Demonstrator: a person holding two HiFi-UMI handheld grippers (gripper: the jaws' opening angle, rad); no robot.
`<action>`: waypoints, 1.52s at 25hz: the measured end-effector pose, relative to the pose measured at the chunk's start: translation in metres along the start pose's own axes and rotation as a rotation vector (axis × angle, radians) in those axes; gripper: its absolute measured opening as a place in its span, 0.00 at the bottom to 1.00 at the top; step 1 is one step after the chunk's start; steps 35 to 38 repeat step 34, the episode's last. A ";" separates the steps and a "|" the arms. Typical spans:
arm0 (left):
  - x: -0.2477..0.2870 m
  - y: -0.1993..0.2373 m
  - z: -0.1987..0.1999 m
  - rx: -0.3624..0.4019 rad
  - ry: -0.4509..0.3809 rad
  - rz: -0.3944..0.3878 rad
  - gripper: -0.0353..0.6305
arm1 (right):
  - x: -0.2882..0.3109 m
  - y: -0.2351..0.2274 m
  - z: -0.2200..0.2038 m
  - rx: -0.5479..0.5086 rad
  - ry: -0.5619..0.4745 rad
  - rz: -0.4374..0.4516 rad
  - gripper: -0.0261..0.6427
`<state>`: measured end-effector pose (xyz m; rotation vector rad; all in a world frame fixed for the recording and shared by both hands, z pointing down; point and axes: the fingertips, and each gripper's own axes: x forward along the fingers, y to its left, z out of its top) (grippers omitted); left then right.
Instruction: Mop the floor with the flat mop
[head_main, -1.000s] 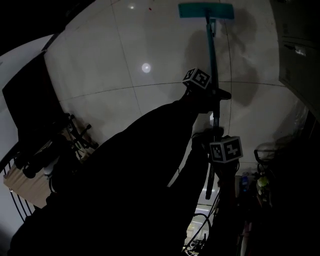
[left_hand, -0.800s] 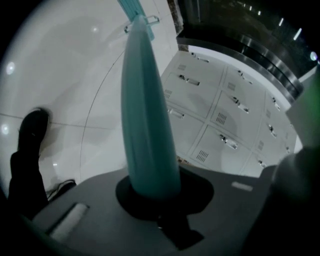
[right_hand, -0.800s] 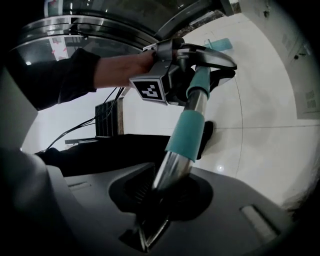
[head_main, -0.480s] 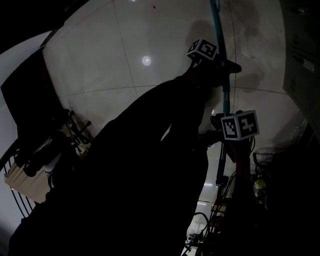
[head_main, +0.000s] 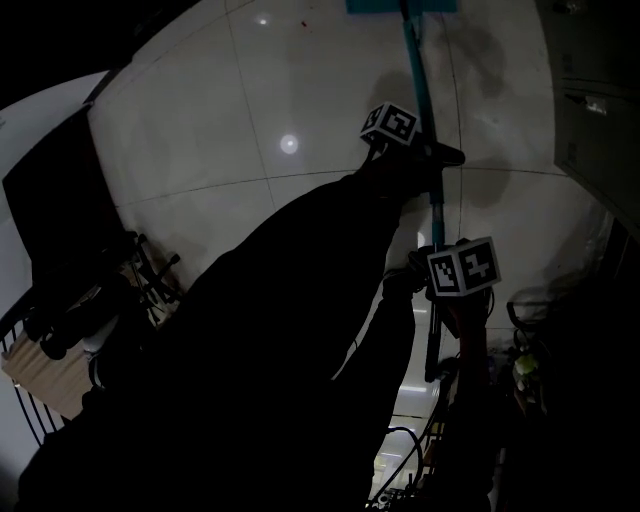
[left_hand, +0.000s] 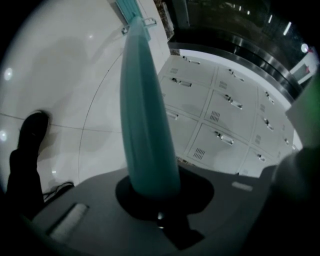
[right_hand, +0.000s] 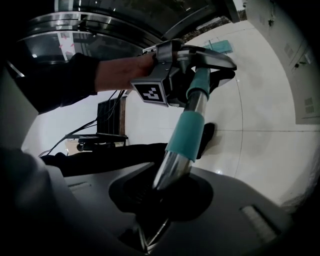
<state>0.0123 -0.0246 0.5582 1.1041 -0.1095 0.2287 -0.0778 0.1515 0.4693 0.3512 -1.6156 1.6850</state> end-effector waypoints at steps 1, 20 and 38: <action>0.001 0.002 -0.015 0.003 0.001 0.002 0.13 | 0.002 0.004 -0.014 -0.005 -0.002 -0.001 0.17; 0.073 0.098 -0.315 0.000 0.000 0.006 0.13 | 0.054 0.037 -0.330 0.004 -0.025 0.044 0.17; 0.079 0.127 -0.361 -0.005 0.026 0.040 0.13 | 0.074 0.043 -0.376 0.010 -0.041 0.079 0.17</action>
